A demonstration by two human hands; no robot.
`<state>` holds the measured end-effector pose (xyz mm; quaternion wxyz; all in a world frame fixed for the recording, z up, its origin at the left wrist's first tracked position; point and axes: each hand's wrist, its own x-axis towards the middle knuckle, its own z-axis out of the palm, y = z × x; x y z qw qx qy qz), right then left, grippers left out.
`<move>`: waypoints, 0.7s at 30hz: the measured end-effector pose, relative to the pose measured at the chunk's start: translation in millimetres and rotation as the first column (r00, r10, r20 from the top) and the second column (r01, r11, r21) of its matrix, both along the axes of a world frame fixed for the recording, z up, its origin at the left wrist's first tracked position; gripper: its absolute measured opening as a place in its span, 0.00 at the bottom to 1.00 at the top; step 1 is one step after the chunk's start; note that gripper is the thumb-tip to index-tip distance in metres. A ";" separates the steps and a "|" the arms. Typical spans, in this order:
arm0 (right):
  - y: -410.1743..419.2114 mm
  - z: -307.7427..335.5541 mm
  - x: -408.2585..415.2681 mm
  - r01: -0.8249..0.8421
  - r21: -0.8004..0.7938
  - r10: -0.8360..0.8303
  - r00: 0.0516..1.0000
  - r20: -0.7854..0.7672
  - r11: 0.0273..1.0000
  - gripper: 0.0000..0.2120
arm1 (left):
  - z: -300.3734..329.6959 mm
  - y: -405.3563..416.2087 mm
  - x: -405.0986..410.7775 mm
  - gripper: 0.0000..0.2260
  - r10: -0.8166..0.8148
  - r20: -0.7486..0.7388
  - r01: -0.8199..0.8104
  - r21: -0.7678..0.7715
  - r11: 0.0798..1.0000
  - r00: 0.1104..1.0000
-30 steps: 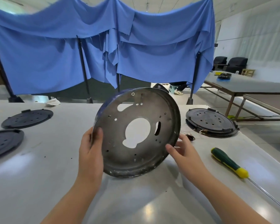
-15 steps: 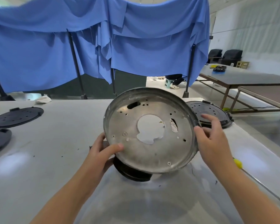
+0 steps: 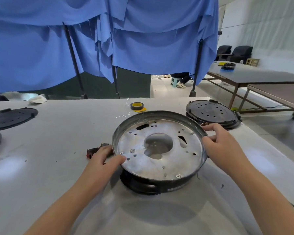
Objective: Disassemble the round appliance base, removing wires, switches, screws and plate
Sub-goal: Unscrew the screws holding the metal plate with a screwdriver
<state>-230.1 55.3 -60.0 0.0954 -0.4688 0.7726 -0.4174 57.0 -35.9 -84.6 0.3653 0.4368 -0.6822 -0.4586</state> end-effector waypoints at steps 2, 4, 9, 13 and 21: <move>-0.1 -1.0 -1.8 0.001 0.039 -0.001 1.000 -0.002 0.999 0.10 | -2.3 -0.3 -0.1 0.09 0.001 0.029 -0.001 0.004 1.000 1.000; -0.6 -1.9 -2.1 -0.010 0.073 0.010 1.000 0.008 0.997 0.09 | -3.5 -1.1 -0.3 0.09 0.019 0.053 -0.019 0.008 1.000 0.998; -1.3 -0.4 0.7 0.032 0.069 -0.027 0.997 -0.075 0.997 0.06 | -1.7 -0.5 -1.1 0.11 0.023 0.092 -0.020 -0.037 0.999 0.995; 3.0 3.6 -10.0 0.247 0.000 -0.232 0.912 -0.338 0.969 0.12 | -1.1 0.3 -0.5 0.15 0.054 0.095 -0.049 -0.059 0.997 0.994; 4.3 -3.9 -16.9 0.375 0.527 -0.180 0.906 -0.384 0.763 0.21 | -7.0 0.1 -2.9 0.27 0.127 -0.003 -0.126 -0.142 0.982 0.992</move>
